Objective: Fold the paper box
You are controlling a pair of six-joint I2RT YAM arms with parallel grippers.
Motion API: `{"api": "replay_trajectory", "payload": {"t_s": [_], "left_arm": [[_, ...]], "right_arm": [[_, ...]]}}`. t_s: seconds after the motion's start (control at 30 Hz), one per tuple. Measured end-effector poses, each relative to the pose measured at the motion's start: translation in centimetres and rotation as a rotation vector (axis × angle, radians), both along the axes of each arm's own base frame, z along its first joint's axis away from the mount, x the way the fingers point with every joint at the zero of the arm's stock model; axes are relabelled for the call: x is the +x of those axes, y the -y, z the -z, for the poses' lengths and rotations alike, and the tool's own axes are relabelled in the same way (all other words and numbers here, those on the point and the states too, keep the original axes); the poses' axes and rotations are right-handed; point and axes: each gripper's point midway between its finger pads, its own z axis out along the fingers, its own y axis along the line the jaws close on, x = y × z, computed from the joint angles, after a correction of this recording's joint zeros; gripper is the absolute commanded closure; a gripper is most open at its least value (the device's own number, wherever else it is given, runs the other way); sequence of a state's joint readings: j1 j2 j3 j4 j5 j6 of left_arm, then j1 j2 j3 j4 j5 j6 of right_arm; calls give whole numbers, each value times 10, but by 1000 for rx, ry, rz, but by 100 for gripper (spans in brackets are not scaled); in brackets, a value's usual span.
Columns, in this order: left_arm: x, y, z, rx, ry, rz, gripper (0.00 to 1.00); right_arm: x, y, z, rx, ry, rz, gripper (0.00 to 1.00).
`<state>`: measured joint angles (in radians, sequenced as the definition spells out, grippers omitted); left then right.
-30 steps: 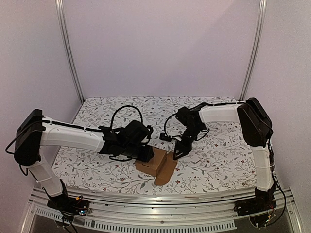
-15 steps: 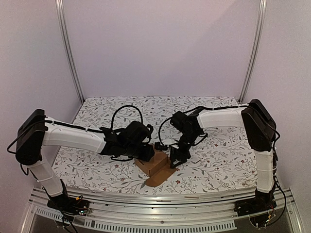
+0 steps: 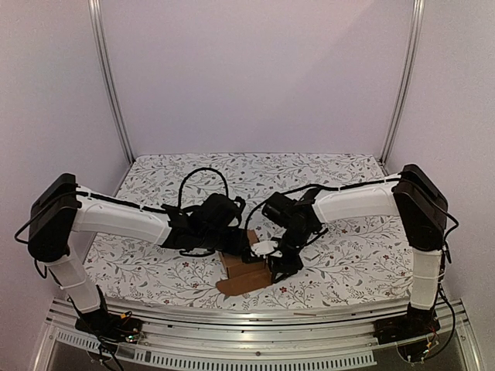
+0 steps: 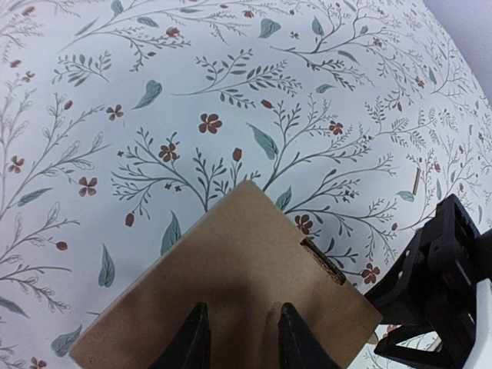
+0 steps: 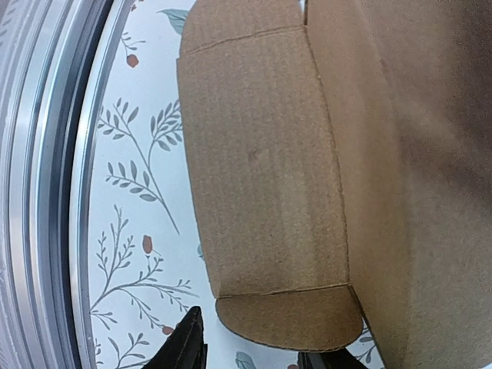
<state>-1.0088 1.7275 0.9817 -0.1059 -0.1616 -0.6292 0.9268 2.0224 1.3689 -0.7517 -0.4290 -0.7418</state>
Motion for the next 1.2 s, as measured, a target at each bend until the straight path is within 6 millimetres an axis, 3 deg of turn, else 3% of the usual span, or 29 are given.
{"api": "replay_trajectory", "payload": {"t_s": [0.47,0.6,0.73,0.87,1.2], "left_arm": [[2,4,0,-53,1,-7,70],[2,8,0,-77,-2,-2,70],[4,12,-1,-97,0,3,70],[4,14,-1,-106,0,6,70],[4,14,0,-122,-8,15,70]], "right_arm": [[-11,-4,-7,-40,80,48,60],[-23,-11,-8,-26,92,15,60],[-42,-26,-27,48,134,-60,62],[-47,-42,-45,127,182,-94,63],[-39,-41,-28,102,223,-119,67]]}}
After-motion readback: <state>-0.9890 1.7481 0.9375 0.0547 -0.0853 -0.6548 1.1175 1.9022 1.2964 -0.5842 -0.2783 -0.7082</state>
